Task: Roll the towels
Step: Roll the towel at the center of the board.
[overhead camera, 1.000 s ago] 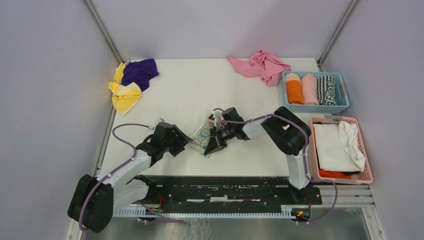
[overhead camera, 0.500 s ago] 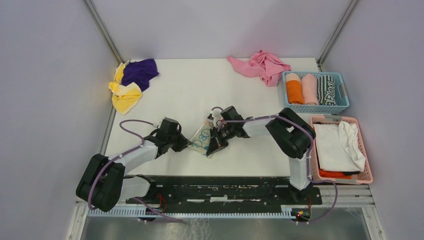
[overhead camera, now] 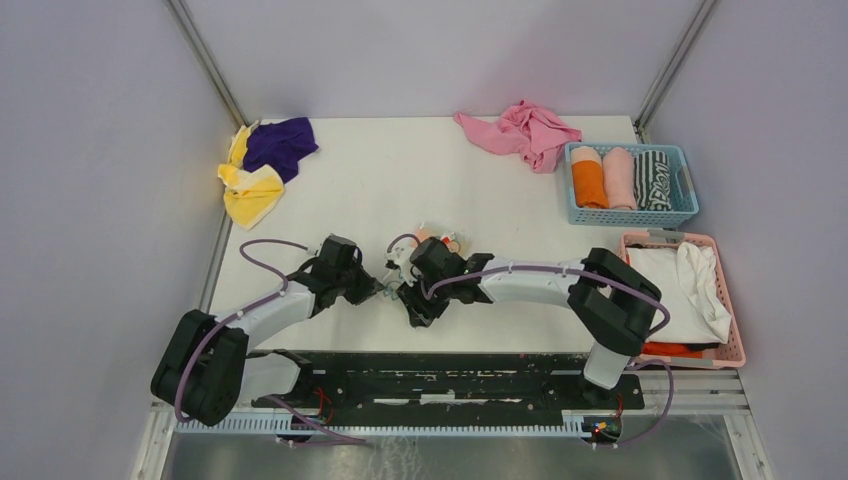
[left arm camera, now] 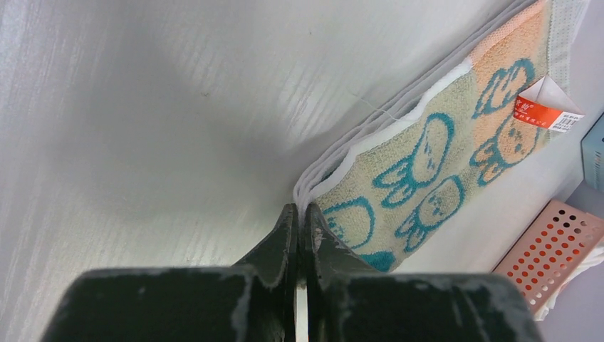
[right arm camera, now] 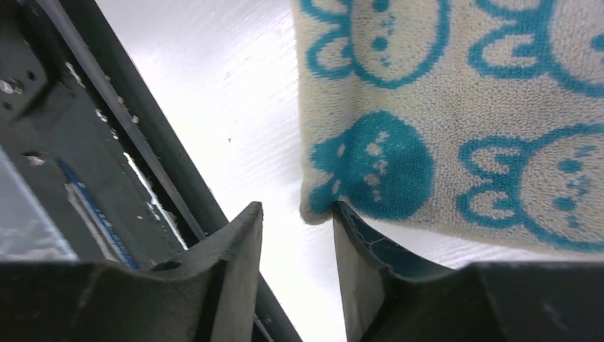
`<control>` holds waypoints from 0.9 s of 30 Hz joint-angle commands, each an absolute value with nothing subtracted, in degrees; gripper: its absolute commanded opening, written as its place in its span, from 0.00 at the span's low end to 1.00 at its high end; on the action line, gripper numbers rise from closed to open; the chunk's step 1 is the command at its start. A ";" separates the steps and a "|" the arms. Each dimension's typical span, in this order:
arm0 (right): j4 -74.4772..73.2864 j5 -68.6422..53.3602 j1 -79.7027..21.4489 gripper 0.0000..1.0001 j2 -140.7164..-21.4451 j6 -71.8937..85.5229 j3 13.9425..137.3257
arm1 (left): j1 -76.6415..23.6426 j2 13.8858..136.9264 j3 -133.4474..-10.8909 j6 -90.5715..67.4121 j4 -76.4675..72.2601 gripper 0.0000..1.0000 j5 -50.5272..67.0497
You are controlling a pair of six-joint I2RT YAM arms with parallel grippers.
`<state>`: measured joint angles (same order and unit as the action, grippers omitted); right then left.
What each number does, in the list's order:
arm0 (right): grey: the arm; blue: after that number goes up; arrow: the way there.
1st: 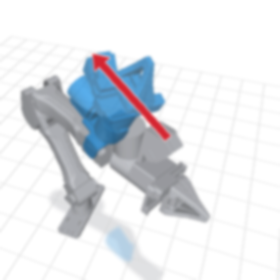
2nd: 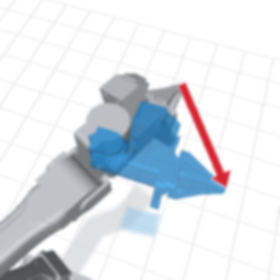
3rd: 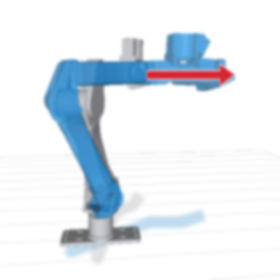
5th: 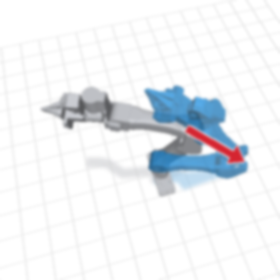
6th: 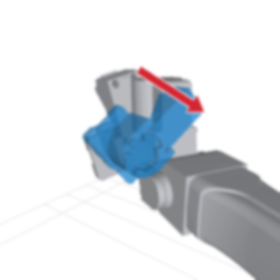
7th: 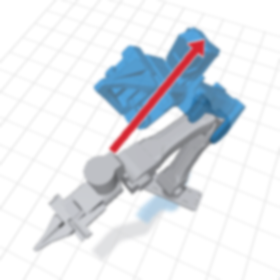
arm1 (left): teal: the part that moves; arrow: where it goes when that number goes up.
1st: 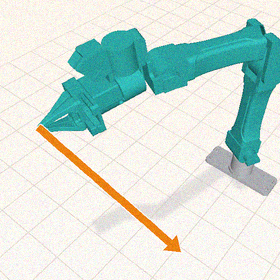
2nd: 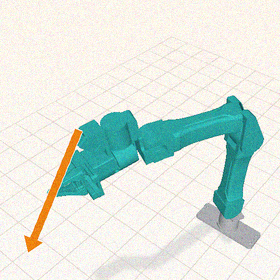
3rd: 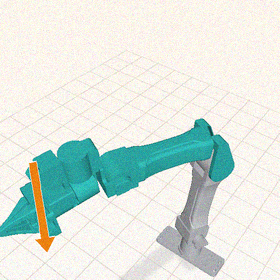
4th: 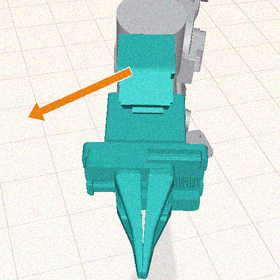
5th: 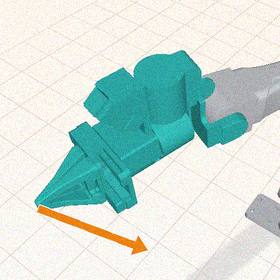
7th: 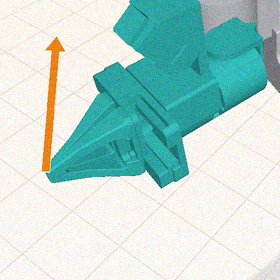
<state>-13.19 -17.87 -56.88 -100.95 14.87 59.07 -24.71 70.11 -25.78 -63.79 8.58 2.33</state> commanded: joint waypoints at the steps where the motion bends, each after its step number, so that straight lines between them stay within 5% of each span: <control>1: -14.99 -0.41 -61.89 0.53 -96.27 7.83 60.56 | -24.38 68.65 -26.45 -65.37 7.49 0.03 3.49; 9: -13.62 14.26 -69.43 0.56 -98.08 2.73 62.25 | -24.42 68.29 -25.94 -65.56 7.18 0.03 3.93; 19: -13.99 16.86 -72.10 0.54 -105.78 1.02 64.08 | -24.38 68.12 -25.18 -66.05 6.86 0.03 3.78; 24: -15.54 20.19 -72.11 0.48 -107.71 1.94 63.35 | -24.39 67.70 -25.06 -65.82 7.23 0.03 3.32; 27: -15.84 19.57 -72.16 0.33 -107.20 2.24 62.74 | -24.30 67.59 -25.23 -65.32 7.52 0.03 3.04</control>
<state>-13.82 17.08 -72.05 -105.97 1.78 63.20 -24.71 69.17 -25.21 -63.83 8.56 3.36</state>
